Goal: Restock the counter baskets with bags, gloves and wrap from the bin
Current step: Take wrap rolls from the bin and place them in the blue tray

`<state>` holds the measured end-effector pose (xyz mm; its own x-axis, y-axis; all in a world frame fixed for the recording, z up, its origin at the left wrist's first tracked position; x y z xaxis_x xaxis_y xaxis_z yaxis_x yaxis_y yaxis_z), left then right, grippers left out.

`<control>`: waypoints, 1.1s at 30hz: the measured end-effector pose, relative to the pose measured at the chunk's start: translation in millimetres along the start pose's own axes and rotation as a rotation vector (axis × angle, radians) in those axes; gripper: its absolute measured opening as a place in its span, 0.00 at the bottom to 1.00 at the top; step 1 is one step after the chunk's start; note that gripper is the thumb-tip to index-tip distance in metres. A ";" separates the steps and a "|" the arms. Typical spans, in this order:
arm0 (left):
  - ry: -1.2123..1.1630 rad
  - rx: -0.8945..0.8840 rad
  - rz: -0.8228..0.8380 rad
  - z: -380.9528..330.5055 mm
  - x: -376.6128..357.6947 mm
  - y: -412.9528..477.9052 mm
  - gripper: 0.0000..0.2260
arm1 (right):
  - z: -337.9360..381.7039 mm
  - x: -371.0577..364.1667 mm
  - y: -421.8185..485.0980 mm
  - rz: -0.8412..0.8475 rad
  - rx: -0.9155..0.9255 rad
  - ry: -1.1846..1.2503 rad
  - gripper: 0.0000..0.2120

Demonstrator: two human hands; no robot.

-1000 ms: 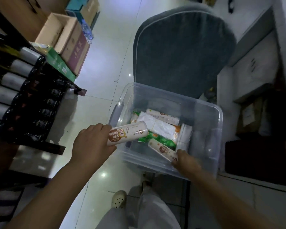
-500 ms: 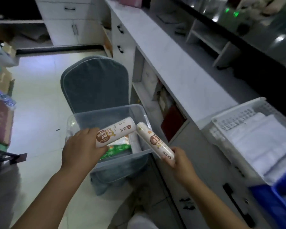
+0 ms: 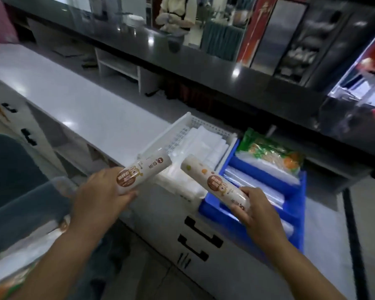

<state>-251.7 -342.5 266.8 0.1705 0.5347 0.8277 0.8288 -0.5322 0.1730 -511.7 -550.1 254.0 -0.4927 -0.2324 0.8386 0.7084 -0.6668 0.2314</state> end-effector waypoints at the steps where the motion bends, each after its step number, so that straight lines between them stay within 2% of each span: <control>1: 0.011 -0.014 0.005 -17.3 -9.8 3.6 0.19 | -21.3 12.1 -0.4 -0.005 -0.039 -0.026 0.17; 4: 0.026 -0.078 0.008 -62.1 -40.4 12.9 0.19 | -77.9 42.7 -3.0 0.044 -0.120 -0.080 0.16; 8: 0.048 -0.142 0.061 -104.8 -75.6 25.7 0.19 | -121.7 56.7 -6.9 0.218 -0.114 -0.088 0.19; 12: 0.063 -0.147 0.069 -130.2 -99.4 34.9 0.20 | -130.2 44.4 -5.7 0.336 0.001 -0.157 0.17; 15: 0.053 -0.143 0.109 -143.2 -112.8 39.3 0.19 | -136.9 37.1 -4.8 0.392 0.071 -0.290 0.20; 19: 0.076 -0.133 0.134 -153.5 -122.0 48.7 0.19 | -147.5 35.4 -8.1 0.454 0.093 -0.399 0.25; 24: 0.096 -0.181 0.132 -160.1 -127.6 65.9 0.19 | -151.6 35.1 -6.1 0.522 0.052 -0.366 0.25; 28: 0.100 -0.235 0.175 -161.5 -128.4 82.0 0.18 | -145.1 36.4 -2.2 0.496 -0.004 -0.295 0.20; 33: 0.096 -0.291 0.201 -158.3 -128.4 99.9 0.18 | -127.8 13.3 33.8 0.377 0.054 -0.314 0.17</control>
<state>-275.1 -568.2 262.4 0.2525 0.3433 0.9046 0.5950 -0.7924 0.1347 -559.0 -666.2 210.0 -0.0270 -0.2203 0.9751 0.8374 -0.5377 -0.0982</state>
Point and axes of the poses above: each hand's wrist, its own y-axis towards the middle knuckle, its own x-axis out of the back of the hand, z = x × y, the point moved 2 cm from there along y, towards the middle knuckle, and after that the axes turned 6 degrees about x, right-handed, at the moved point
